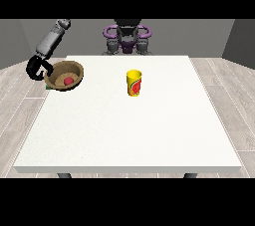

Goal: Pick the cup and pour the ball into the bowl, then pick the bowl and place it on the pad

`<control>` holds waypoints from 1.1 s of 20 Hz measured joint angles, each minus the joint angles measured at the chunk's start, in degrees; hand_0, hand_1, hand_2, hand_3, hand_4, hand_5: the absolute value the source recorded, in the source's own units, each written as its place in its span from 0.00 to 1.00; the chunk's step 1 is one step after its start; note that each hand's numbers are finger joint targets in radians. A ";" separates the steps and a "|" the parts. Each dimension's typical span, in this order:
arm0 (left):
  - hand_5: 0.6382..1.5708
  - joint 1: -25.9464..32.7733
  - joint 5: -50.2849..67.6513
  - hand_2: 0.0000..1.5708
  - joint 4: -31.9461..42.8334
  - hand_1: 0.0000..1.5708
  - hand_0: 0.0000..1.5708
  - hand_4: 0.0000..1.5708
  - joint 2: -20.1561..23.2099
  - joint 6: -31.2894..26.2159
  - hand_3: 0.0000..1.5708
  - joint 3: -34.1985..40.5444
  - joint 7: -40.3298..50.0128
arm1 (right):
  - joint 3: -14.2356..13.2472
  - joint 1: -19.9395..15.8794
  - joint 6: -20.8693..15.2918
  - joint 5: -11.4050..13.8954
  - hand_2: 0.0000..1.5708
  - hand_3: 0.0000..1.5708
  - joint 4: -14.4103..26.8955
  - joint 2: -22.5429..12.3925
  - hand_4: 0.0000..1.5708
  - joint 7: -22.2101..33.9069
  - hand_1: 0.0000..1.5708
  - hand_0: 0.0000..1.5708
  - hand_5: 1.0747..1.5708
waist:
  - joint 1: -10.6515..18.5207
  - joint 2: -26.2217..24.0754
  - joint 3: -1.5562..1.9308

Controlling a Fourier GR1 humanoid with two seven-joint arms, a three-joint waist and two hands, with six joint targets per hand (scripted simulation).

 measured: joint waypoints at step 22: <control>0.95 3.54 1.18 0.00 0.68 0.00 0.00 0.00 -0.36 -0.23 0.00 -0.18 -0.64 | -0.89 -1.31 3.02 -1.18 1.00 1.00 6.03 0.31 0.32 3.55 1.00 1.00 0.98 | 0.00 -3.44 -0.05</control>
